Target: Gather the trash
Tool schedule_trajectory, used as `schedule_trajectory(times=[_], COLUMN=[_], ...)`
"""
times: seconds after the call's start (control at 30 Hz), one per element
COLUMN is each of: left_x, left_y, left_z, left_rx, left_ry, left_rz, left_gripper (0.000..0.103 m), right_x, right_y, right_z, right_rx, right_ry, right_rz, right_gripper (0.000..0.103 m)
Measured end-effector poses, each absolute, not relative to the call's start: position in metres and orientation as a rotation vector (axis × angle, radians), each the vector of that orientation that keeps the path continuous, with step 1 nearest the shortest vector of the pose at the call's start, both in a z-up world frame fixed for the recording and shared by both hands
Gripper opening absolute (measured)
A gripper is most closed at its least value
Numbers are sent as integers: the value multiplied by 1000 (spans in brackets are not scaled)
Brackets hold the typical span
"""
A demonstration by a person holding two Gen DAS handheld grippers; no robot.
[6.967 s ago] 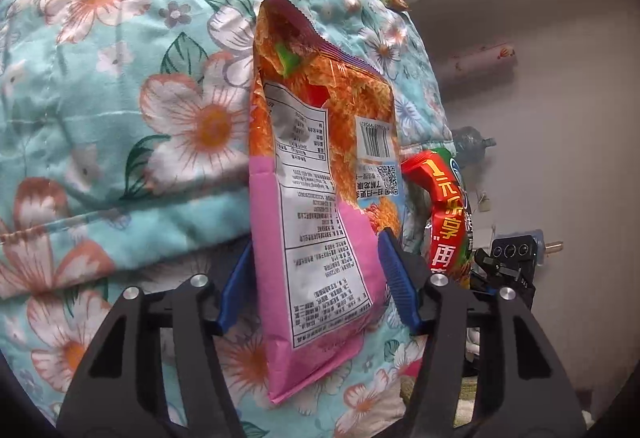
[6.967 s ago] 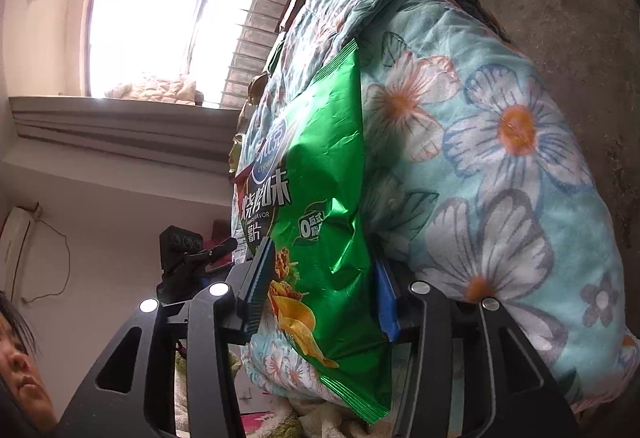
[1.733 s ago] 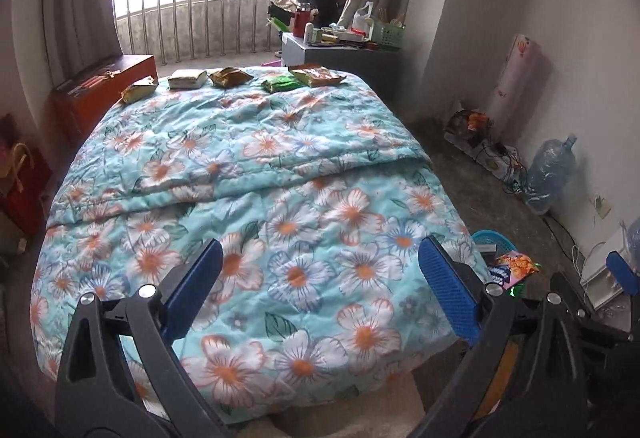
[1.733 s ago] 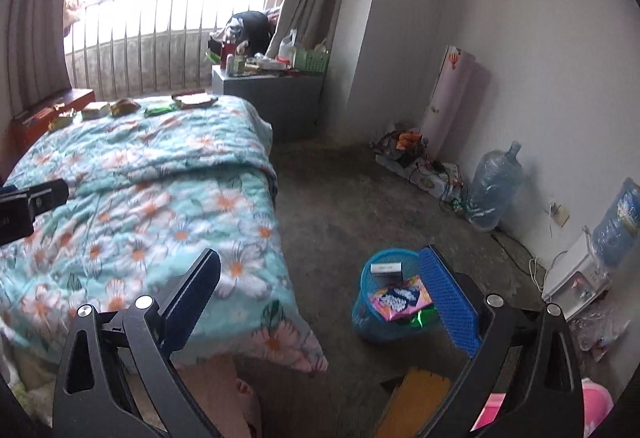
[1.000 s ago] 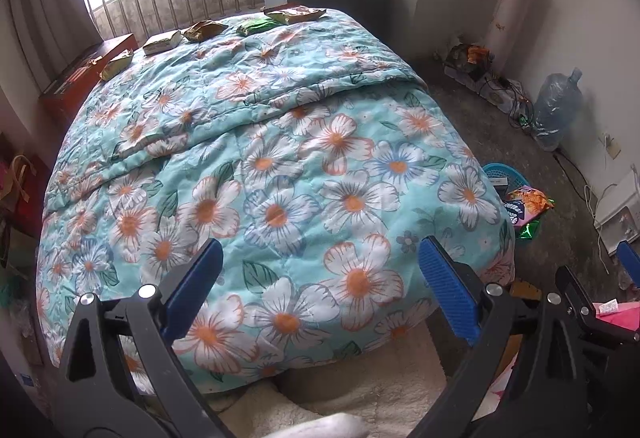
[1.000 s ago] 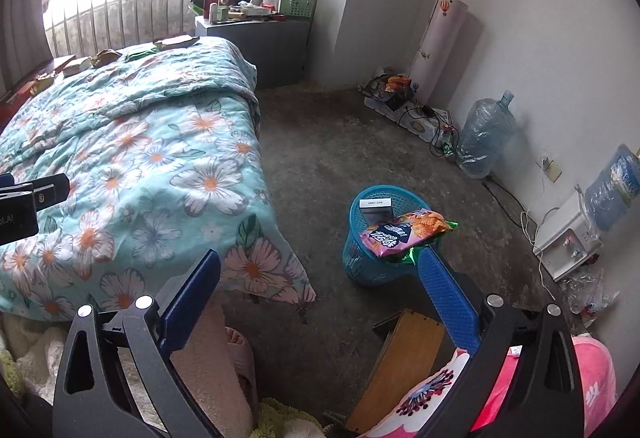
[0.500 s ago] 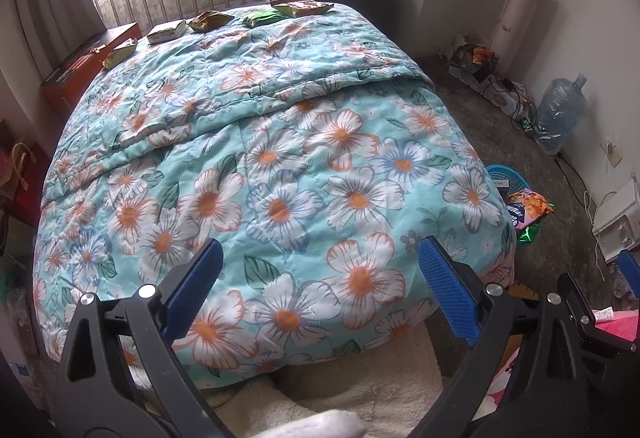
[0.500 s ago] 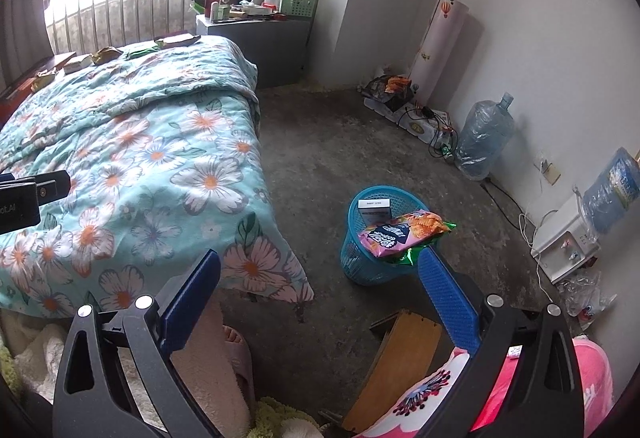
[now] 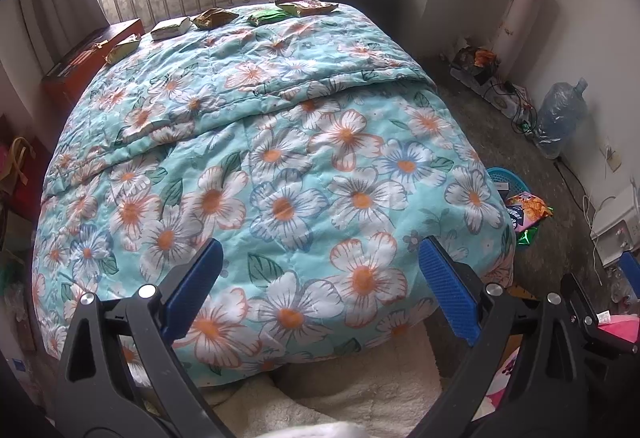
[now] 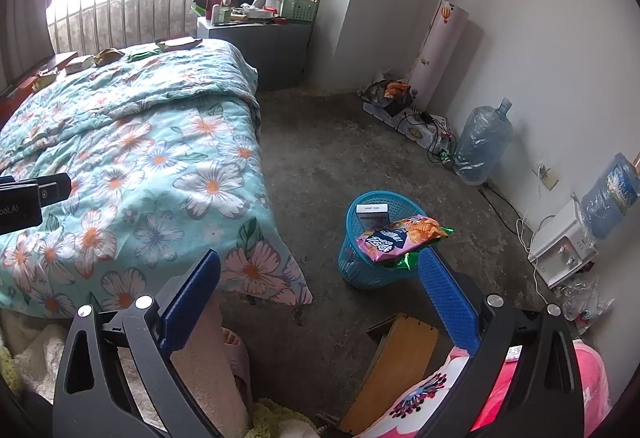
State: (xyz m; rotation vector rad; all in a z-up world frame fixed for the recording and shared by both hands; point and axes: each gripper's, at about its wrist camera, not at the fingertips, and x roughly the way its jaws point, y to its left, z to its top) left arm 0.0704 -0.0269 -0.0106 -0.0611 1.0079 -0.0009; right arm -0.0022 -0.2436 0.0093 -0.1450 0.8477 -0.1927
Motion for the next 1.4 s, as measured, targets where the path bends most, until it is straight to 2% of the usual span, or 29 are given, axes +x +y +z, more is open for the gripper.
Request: schedule_trajectory(times=[1.4], left_x=[68], left_y=[-30], left_z=[-8], left_rx=[-55], left_ry=[1006], left_rz=[1], left_gripper=[94], right_x=[-2], right_y=[-243], right_z=[12], right_rx=[-145], right_ry=[842], right_rz=[-192], right_gripper=[96])
